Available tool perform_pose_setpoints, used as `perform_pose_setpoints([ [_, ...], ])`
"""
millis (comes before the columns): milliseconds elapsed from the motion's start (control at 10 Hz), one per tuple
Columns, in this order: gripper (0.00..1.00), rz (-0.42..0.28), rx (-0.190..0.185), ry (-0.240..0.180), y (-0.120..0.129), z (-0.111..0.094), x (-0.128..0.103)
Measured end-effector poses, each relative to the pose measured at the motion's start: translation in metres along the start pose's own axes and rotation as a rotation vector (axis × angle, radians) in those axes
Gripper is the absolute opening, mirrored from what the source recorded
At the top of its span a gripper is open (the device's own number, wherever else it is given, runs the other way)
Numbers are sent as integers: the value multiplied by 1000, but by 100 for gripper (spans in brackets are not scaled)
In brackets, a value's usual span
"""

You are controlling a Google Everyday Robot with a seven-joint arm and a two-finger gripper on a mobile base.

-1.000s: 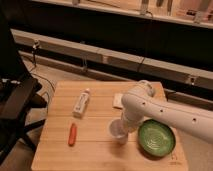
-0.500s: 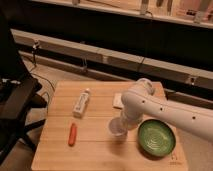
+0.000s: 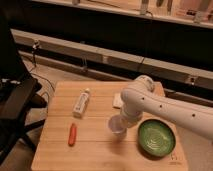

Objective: Pick up the ceramic cup

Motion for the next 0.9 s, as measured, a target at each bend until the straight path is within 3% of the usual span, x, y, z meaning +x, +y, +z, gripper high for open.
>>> perform_pose_setpoints([
  [200, 1, -2, -3, -4, 0, -10, 2],
  [900, 1, -6, -1, -2, -1, -18, 9],
])
